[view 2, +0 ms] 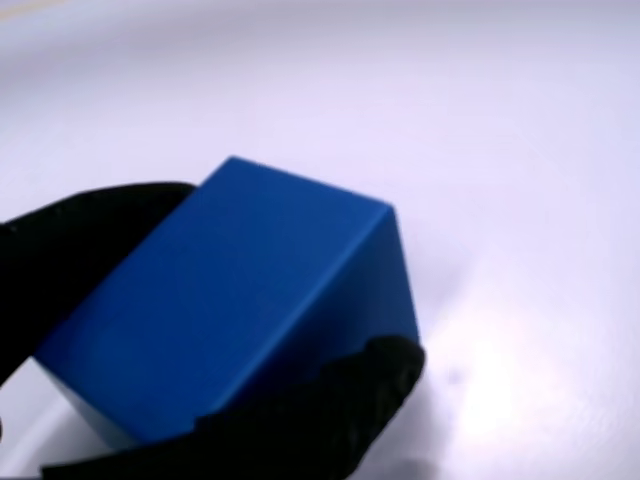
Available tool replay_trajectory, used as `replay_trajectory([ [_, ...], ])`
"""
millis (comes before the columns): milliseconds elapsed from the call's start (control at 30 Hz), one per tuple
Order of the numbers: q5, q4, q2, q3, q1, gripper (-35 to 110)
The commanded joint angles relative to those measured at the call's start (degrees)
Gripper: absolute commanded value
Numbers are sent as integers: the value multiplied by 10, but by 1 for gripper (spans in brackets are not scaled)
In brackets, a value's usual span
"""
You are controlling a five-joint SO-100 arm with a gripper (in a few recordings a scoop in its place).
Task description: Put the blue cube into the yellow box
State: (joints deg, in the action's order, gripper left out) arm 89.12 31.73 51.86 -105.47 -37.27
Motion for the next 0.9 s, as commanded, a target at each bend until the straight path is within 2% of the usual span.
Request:
replay_trajectory([
  [0, 20, 10, 40, 44, 3, 31],
  [300, 48, -19, 54, 40, 14, 20],
  [533, 44, -37, 105, 15, 38, 18],
  [867, 24, -35, 312, -88, 173, 17],
])
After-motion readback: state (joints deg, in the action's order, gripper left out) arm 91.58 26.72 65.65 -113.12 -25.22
